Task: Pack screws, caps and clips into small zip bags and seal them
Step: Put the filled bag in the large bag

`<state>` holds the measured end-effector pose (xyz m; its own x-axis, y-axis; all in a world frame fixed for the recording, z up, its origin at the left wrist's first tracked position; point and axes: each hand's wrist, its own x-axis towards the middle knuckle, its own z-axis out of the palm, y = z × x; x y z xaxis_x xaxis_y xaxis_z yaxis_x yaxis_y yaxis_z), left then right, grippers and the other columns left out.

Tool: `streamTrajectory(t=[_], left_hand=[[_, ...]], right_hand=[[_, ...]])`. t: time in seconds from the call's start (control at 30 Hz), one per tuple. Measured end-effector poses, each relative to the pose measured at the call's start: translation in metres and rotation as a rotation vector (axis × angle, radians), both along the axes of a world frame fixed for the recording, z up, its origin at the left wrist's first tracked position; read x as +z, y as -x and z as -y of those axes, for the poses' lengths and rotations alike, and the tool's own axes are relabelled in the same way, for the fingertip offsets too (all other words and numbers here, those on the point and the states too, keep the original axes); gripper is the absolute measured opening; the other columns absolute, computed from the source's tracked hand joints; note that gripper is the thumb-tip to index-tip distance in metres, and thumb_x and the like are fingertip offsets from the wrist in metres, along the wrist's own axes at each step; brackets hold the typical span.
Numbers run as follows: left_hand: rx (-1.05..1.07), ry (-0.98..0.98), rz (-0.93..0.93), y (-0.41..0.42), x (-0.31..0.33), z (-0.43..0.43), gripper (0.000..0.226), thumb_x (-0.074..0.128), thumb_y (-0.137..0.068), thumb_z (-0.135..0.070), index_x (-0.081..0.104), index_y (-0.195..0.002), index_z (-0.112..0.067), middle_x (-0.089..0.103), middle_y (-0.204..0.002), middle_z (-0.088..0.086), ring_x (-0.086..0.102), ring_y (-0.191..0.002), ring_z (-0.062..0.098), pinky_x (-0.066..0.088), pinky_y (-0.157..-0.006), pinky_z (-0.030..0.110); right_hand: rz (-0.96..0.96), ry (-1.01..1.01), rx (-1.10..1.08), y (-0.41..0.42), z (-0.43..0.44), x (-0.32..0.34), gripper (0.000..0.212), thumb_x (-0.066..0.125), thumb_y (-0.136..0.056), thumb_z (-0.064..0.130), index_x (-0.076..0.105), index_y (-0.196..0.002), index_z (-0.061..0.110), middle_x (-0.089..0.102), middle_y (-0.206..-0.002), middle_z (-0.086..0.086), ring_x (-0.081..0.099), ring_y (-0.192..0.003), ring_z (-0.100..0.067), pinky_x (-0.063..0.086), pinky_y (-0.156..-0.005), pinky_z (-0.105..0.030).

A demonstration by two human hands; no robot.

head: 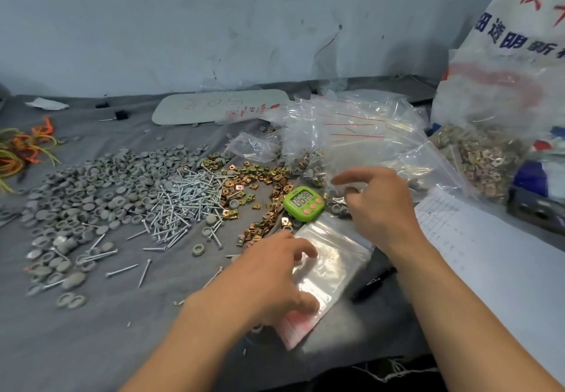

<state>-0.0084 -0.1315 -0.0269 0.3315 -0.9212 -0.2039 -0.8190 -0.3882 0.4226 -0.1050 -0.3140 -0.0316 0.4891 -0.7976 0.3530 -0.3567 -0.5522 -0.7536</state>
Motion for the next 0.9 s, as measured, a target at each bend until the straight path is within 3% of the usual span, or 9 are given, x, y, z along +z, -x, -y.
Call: streamTrajectory(t=[0.07, 0.17, 0.23, 0.33, 0.5, 0.6, 0.77, 0.83, 0.9], left_hand=[[0.001, 0.032, 0.01, -0.001, -0.001, 0.003, 0.062, 0.087, -0.072, -0.049, 0.058, -0.126, -0.043, 0.052, -0.107, -0.019, 0.054, -0.1, 0.008, 0.049, -0.087, 0.028], [0.017, 0.075, -0.001, -0.002, -0.002, 0.007, 0.043, 0.087, -0.072, -0.039, 0.061, -0.107, -0.038, 0.056, -0.088, -0.017, 0.056, -0.086, 0.01, 0.044, -0.069, 0.023], [0.033, 0.092, -0.001, -0.001, -0.003, 0.007, 0.034, 0.084, -0.073, -0.034, 0.057, -0.093, -0.032, 0.057, -0.08, -0.015, 0.056, -0.079, 0.009, 0.04, -0.059, 0.019], [0.041, 0.107, 0.022, 0.001, -0.004, 0.007, 0.02, 0.079, -0.076, -0.028, 0.059, -0.08, -0.027, 0.058, -0.075, -0.011, 0.055, -0.073, 0.008, 0.039, -0.056, 0.022], [0.063, 0.117, 0.1, -0.003, -0.003, -0.002, 0.006, 0.075, -0.085, -0.026, 0.077, -0.086, -0.031, 0.072, -0.091, -0.004, 0.066, -0.086, 0.016, 0.054, -0.076, 0.029], [0.169, 0.147, 0.085, -0.015, -0.003, -0.013, 0.004, 0.077, -0.084, -0.028, 0.078, -0.086, -0.031, 0.072, -0.09, -0.008, 0.067, -0.084, 0.011, 0.054, -0.074, 0.026], [0.22, 0.103, -0.034, -0.031, -0.006, -0.026, 0.014, 0.085, -0.076, -0.03, 0.073, -0.071, -0.025, 0.066, -0.062, -0.013, 0.058, -0.051, -0.005, 0.036, -0.044, 0.01], [0.233, 0.105, -0.093, -0.032, -0.007, -0.029, 0.019, 0.088, -0.074, -0.029, 0.069, -0.077, -0.026, 0.065, -0.06, -0.014, 0.057, -0.048, -0.004, 0.038, -0.045, 0.013], [0.218, 0.096, -0.093, -0.03, -0.008, -0.031, 0.033, 0.088, -0.071, -0.032, 0.06, -0.088, -0.03, 0.067, -0.068, -0.01, 0.06, -0.059, 0.005, 0.047, -0.053, 0.025]], right_hand=[[-0.023, -0.012, 0.081, -0.002, -0.012, 0.005, 0.042, 0.068, -0.085, 0.002, 0.078, -0.072, 0.041, 0.063, -0.066, 0.04, 0.061, -0.072, 0.02, 0.037, -0.063, 0.006], [-0.332, -0.024, 0.251, -0.006, -0.035, 0.009, 0.046, 0.068, -0.084, 0.002, 0.074, -0.061, 0.042, 0.071, -0.066, 0.022, 0.066, -0.066, 0.002, 0.043, -0.057, -0.003], [-0.535, 0.003, 0.355, -0.004, -0.045, 0.012, 0.041, 0.062, -0.08, 0.002, 0.079, -0.074, 0.038, 0.075, -0.072, 0.011, 0.07, -0.073, -0.01, 0.052, -0.062, -0.02], [-0.704, 0.034, 0.465, 0.0, -0.055, 0.013, 0.039, 0.064, -0.079, 0.006, 0.077, -0.097, 0.037, 0.073, -0.084, 0.008, 0.066, -0.082, -0.016, 0.05, -0.066, -0.027], [-0.765, 0.001, 0.623, 0.007, -0.054, 0.01, 0.052, 0.083, -0.079, 0.03, 0.068, -0.126, 0.045, 0.052, -0.133, 0.02, 0.053, -0.12, -0.007, 0.043, -0.096, -0.028], [-0.779, -0.025, 0.656, 0.01, -0.057, 0.007, 0.072, 0.09, -0.072, 0.041, 0.059, -0.137, 0.052, 0.037, -0.159, 0.017, 0.044, -0.138, -0.011, 0.039, -0.112, -0.035], [-0.745, 0.03, 0.617, 0.011, -0.062, -0.003, 0.085, 0.088, -0.075, 0.049, 0.046, -0.148, 0.051, 0.027, -0.167, 0.015, 0.029, -0.151, -0.016, 0.026, -0.117, -0.038], [-0.695, -0.008, 0.61, 0.013, -0.06, -0.005, 0.079, 0.089, -0.075, 0.045, 0.052, -0.144, 0.052, 0.03, -0.165, 0.016, 0.031, -0.149, -0.015, 0.026, -0.118, -0.042], [-0.635, -0.02, 0.602, 0.016, -0.06, -0.007, 0.071, 0.088, -0.076, 0.042, 0.058, -0.14, 0.05, 0.036, -0.163, 0.017, 0.036, -0.146, -0.013, 0.026, -0.114, -0.037]])
